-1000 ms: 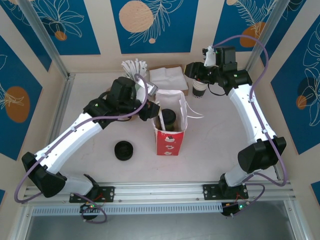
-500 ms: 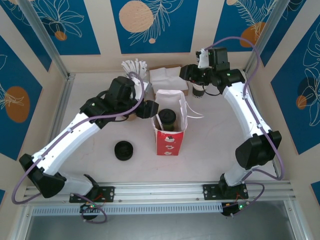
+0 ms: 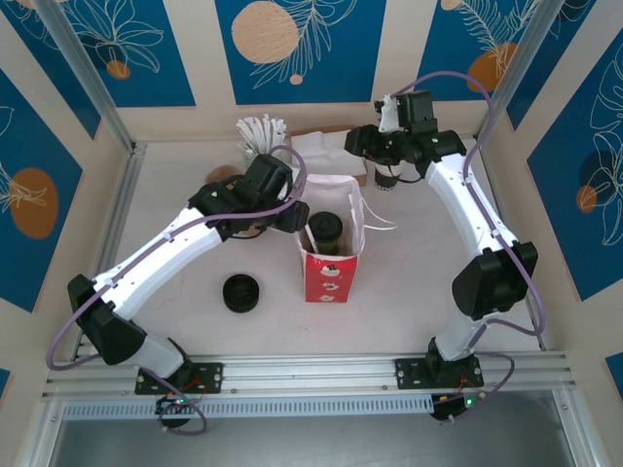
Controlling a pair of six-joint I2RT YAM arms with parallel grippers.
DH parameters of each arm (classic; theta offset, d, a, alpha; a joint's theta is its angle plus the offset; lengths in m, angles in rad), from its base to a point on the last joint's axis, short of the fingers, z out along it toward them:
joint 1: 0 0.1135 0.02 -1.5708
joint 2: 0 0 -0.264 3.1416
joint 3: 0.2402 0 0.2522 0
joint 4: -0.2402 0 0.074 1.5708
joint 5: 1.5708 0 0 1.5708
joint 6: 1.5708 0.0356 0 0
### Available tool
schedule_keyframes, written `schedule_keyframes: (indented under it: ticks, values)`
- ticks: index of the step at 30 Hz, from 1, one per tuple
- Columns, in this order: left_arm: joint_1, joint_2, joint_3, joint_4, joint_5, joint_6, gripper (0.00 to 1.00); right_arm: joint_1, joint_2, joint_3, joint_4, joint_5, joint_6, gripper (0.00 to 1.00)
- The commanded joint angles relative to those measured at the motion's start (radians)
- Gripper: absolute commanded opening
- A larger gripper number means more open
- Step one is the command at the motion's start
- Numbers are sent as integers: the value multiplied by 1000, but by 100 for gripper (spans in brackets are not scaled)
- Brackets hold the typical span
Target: Pack the takeout coffee
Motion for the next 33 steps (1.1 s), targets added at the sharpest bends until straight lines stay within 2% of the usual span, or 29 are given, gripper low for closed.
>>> schedule_keyframes:
  ticks: [1,5,16,24,33]
  values:
    - [-11,7,44,-23,-66,-10,34,7,21,39,3,7,-8,48]
    - [-11,4,48,-34,-81,-9,18,9,44,56,1,19,0,48]
    - [-10,-11,63,-45,-116,-3,7,20,140,116,11,17,-2,47]
    - [-3,-26,66,-75,-162,1,6,38,213,178,5,37,-19,47]
    - [25,-46,43,-103,-187,-31,6,77,369,327,-41,156,-52,47]
